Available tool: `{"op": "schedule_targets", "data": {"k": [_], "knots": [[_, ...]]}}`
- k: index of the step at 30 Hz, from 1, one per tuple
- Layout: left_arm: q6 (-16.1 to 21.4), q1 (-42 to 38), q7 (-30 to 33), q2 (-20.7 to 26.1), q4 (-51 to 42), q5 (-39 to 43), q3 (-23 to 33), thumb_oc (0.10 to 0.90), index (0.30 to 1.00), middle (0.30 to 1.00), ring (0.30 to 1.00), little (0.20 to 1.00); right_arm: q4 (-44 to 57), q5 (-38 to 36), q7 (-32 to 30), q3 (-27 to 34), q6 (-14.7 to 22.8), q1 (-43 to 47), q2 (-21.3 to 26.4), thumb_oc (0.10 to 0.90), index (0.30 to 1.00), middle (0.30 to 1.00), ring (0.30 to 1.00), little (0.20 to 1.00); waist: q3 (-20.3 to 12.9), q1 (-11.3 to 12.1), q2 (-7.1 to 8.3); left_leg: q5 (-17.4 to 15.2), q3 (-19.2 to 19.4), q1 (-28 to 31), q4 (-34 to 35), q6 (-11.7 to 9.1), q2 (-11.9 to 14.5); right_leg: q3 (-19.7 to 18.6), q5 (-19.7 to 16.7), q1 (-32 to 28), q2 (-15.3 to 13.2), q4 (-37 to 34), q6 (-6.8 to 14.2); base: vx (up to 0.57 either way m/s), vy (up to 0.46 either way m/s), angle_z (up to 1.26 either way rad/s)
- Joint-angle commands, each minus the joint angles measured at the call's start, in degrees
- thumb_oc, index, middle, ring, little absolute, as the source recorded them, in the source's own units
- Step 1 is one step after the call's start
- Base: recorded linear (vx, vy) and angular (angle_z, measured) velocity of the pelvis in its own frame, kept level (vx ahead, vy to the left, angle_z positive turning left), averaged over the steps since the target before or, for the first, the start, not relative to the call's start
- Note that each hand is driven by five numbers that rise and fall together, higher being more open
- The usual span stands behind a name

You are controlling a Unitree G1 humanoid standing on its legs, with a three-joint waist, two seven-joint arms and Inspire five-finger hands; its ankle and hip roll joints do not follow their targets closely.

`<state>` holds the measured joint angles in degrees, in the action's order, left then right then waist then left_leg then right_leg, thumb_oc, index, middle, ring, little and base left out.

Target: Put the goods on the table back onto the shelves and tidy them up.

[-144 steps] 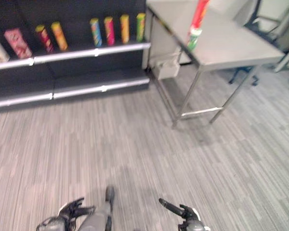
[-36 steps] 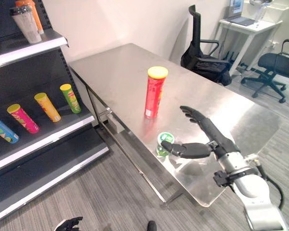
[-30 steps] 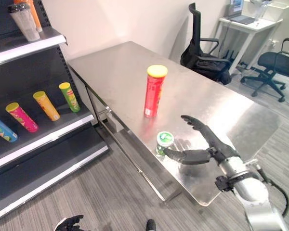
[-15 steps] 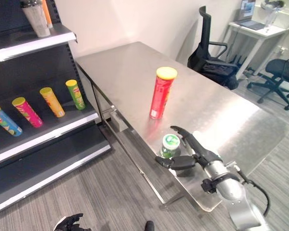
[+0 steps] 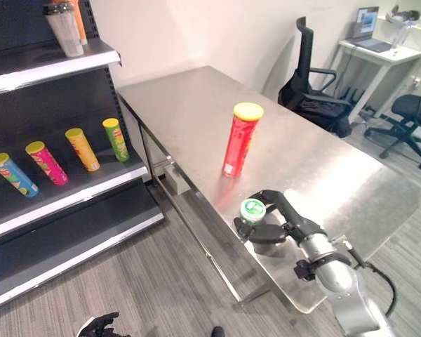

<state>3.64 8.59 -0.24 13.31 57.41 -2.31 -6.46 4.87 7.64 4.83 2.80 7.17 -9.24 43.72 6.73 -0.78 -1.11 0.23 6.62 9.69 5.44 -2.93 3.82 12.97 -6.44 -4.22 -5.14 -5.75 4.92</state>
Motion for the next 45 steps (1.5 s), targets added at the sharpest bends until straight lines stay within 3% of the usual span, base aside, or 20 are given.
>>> {"op": "schedule_targets", "data": {"k": [1, 13, 21, 25, 28, 31, 33, 35, 36, 38, 39, 41, 44, 45], "knots": [[1.4, -2.3, 1.0, 3.6, 2.5, -0.4, -0.5, 0.8, 0.9, 0.9, 0.9, 0.9, 1.8, -0.6, -2.4, 3.5, 3.6, 5.0, 0.3, 0.4, 0.3, 0.3, 0.3, 0.3, -1.1, 1.4, 1.89, -1.6, 2.4, -1.4, -0.4, -1.7, 1.3, 0.7, 5.8, -3.8, -2.9, 0.8, 4.0, 0.0, 0.0, 0.0], [1.6, -2.8, 1.2, 4.2, 1.0, 0.4, -0.1, 0.8, 0.9, 0.9, 0.9, 0.9, 4.0, -3.0, -4.2, 8.3, 3.7, 6.0, 0.9, 0.4, 0.3, 0.3, 0.3, 0.3, -1.5, 1.2, 2.35, -1.6, 2.3, -1.2, -0.4, -2.0, 1.8, 0.6, 6.3, -4.0, -2.4, 0.8, 3.6, 0.0, -0.017, 0.0], [1.5, -3.6, -0.6, 6.0, -1.4, 3.5, 0.3, 0.8, 0.9, 0.9, 0.9, 0.9, 4.8, -23.5, 2.5, 11.5, 3.4, 10.5, 6.1, 0.4, 0.3, 0.3, 0.3, 0.3, -2.1, 1.7, 3.0, -0.6, 2.2, -0.9, -0.5, -3.6, 4.0, 0.9, 7.5, -4.3, -0.5, 0.8, 2.7, 0.0, -0.084, 0.02], [1.7, -4.5, -1.0, 6.7, -3.5, 5.3, 0.2, 0.8, 0.9, 0.9, 0.9, 0.9, 4.8, -28.4, 3.9, 13.3, 3.4, 11.4, 7.7, 0.4, 0.3, 0.3, 0.3, 0.3, -0.8, 2.2, 3.92, -0.4, 0.0, -4.6, -5.4, -4.6, 5.7, 0.7, 8.5, -4.1, 1.0, 0.8, 1.4, -0.07, -0.112, 0.15], [2.0, -5.5, -1.3, 6.2, -4.9, 7.9, 0.7, 0.8, 0.9, 0.9, 0.9, 0.9, 4.3, -32.9, 5.7, 14.3, 3.3, 12.1, 8.2, 0.4, 0.3, 0.3, 0.3, 0.3, 1.0, 2.6, 5.22, -1.4, -2.6, -10.1, -12.6, -5.4, 5.3, 2.9, 8.4, -4.2, 0.6, 0.8, 0.8, -0.12, -0.019, 0.64], [2.4, -5.7, -1.8, 6.3, -5.9, 7.6, 0.3, 0.8, 0.9, 0.9, 0.9, 0.9, 4.2, -34.5, 6.6, 14.6, 2.9, 12.2, 8.4, 0.4, 0.3, 0.3, 0.3, 0.3, 1.4, 2.5, 5.74, 0.3, -2.3, -10.4, -11.2, -6.3, 8.6, 4.1, 7.9, -4.2, -0.5, 0.8, 1.6, -0.06, 0.157, 0.42], [2.9, -6.0, -0.7, 7.0, -6.9, 7.7, 0.7, 0.8, 0.9, 0.9, 0.9, 0.9, 4.4, -35.4, 6.9, 14.4, 3.0, 11.4, 8.9, 0.4, 0.3, 0.3, 0.3, 0.3, 1.6, 2.1, 5.83, 2.6, -2.1, -9.6, -7.8, -7.0, 12.4, 5.0, 7.0, -3.1, -2.9, 0.8, 3.3, -0.09, 0.34, 0.14], [3.0, -6.1, -0.3, 6.9, -6.7, 8.6, 1.3, 0.8, 0.9, 0.9, 0.9, 0.9, 4.6, -35.1, 6.8, 14.8, 3.0, 10.6, 9.0, 0.4, 0.3, 0.3, 0.3, 0.3, 1.2, 1.9, 5.29, 3.3, -2.2, -8.8, -5.4, -7.6, 13.2, 5.6, 6.8, -2.8, -3.8, 0.8, 4.1, -0.03, 0.423, 0.17], [3.2, -5.6, -0.3, 6.3, -6.3, 9.2, 1.9, 0.8, 0.9, 0.9, 0.9, 0.9, 4.5, -33.9, 6.5, 15.7, 2.8, 9.7, 8.5, 0.4, 0.3, 0.3, 0.3, 0.3, -0.3, 1.8, 3.56, 2.8, -2.6, -7.4, -1.9, -8.2, 12.4, 6.1, 5.4, -2.2, -6.3, 0.8, 5.7, 0.0, 0.678, 0.2], [3.2, -6.2, -0.4, 6.8, -5.4, 8.4, 1.8, 0.8, 0.9, 0.9, 0.9, 0.9, 4.3, -32.5, 5.9, 15.3, 2.4, 9.8, 7.2, 0.4, 0.3, 0.3, 0.3, 0.3, -0.9, 2.0, 3.94, 1.4, -2.7, -8.1, -2.5, -7.4, 9.3, 6.3, 3.4, -1.5, -10.2, 1.2, 7.3, 0.0, 0.656, 0.3], [3.1, -6.1, -0.3, 7.7, -5.0, 7.9, 2.4, 0.8, 0.9, 0.9, 0.9, 0.9, 4.5, -30.8, 5.4, 14.2, 2.2, 10.7, 6.2, 0.4, 0.3, 0.3, 0.3, 0.3, -1.0, 2.6, 4.61, -0.5, -2.6, -8.3, -2.8, -5.4, 5.7, 5.6, 1.9, -0.4, -13.6, 2.4, 8.1, -0.01, 0.557, 0.44], [2.8, -5.4, 0.5, 8.8, -2.6, 8.4, 4.6, 0.8, 0.9, 0.9, 0.9, 0.9, 4.1, -27.6, 3.4, 11.6, 2.4, 13.3, 4.7, 0.4, 0.3, 0.3, 0.3, 0.3, -0.8, 4.1, 5.32, -1.9, -1.2, -6.7, -1.0, -2.3, 1.1, 5.3, -0.7, 2.8, -18.5, 7.9, 8.4, -0.01, 0.591, 0.31], [2.5, -5.4, 1.2, 9.4, -2.3, 8.7, 5.7, 0.8, 0.9, 0.9, 0.9, 0.9, 3.7, -25.4, 1.1, 10.3, 2.7, 15.2, 3.4, 0.4, 0.3, 0.3, 0.3, 0.3, -0.3, 4.8, 5.27, -2.1, -0.4, -6.5, -0.4, -1.2, -0.2, 6.1, -2.0, 4.6, -19.5, 11.2, 8.0, 0.0, 0.258, -0.1], [2.2, -5.2, 0.9, 9.9, -3.1, 8.5, 5.4, 0.8, 0.9, 0.9, 0.9, 0.9, 3.7, -23.6, 0.0, 11.1, 2.5, 15.0, 3.6, 0.4, 0.3, 0.3, 0.3, 0.3, 0.5, 4.1, 4.86, -2.4, -1.4, -5.8, -0.4, -0.4, -1.0, 2.6, 0.2, 5.5, -15.8, 13.7, 6.7, 0.03, 0.213, -0.06]]}}
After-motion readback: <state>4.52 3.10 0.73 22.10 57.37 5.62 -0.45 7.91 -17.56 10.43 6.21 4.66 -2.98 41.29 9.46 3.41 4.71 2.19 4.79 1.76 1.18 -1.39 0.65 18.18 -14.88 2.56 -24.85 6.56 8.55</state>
